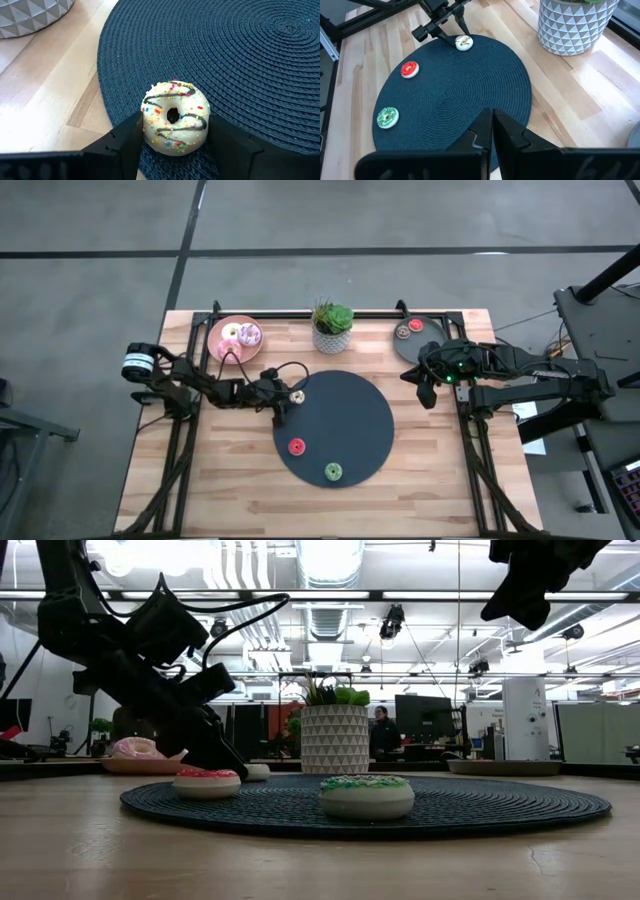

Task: Pick & Place donuts
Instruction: Put the small white donut on the gray plate

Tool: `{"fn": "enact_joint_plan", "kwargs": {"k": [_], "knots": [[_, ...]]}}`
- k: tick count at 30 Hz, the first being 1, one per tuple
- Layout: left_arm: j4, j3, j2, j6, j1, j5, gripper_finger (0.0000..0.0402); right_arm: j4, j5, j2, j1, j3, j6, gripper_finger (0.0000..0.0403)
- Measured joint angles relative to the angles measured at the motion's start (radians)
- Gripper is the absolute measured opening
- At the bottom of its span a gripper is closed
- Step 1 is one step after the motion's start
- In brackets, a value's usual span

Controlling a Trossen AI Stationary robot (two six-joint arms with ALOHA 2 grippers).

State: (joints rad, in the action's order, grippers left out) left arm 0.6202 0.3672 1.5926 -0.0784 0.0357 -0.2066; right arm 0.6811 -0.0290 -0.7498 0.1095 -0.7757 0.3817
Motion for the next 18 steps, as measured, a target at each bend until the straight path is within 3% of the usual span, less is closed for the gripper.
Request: {"fn": "enact_joint_plan", "kwargs": {"k": [11,18], "knots": [[-0.004,0.069,-0.039,0.0,0.0,0.005,0.0181,0.002,0.0,0.0,0.0,0.0,0.001,0.0009],[-0.085,0.21,-0.093,0.034,0.0,0.008,0.0181,-0.008,0.002,0.0,0.0,0.0,0.001,0.0009]]}}
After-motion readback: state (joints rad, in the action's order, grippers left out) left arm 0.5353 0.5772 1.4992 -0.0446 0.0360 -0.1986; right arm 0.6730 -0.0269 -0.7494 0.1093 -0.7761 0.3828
